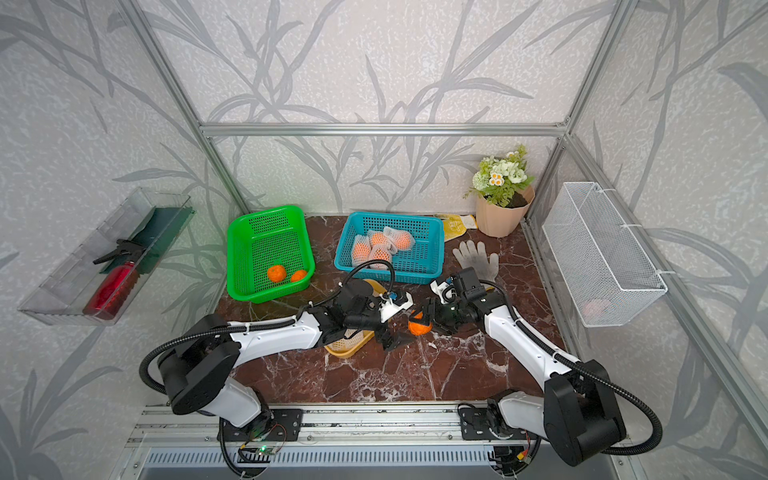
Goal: Remove foam nets from oranges
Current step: Pick up the orange from the center of the board.
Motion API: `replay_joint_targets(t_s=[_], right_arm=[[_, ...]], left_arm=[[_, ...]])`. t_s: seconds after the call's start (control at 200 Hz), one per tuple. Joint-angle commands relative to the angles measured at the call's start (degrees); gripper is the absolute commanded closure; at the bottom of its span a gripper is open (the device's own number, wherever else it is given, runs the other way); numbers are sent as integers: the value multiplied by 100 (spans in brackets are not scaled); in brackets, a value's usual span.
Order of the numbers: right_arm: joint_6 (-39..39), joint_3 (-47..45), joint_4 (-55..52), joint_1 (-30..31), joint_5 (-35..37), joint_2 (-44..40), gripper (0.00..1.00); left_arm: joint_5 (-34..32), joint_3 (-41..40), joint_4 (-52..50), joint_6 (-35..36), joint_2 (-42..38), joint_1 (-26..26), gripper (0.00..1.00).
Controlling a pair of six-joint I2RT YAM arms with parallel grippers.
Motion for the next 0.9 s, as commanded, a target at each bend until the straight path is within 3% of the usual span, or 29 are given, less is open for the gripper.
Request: replay_joint_targets(t_s=[0.0,0.18,0.295,0.44,0.605,0.71,0.84,0.9], right_arm=[[187,-103,206,27,-287,-75,43],[304,-171,394,27,-446,-49,44],[384,-210,562,27,-589,-14,44],[499,-327,783,27,-719,-5,44],[535,-347,862,27,-759,12,43],[518,-318,816,27,-762,39,34],[429,-219,654,10,-686,-3,15],[348,-127,428,-30,-512,-67,11]], left_arm=[[137,217,254,217,130,-62,1],[221,301,168,215,266,-73,1],[249,341,115,226,344,-73,7],[289,435,21,227,404,-83,20],[335,499,-90,253,422,-82,47],[335,495,-168,267,362,-73,60],[261,421,-269,253,233,-64,66],[196,323,-258,184,139,-40,67]])
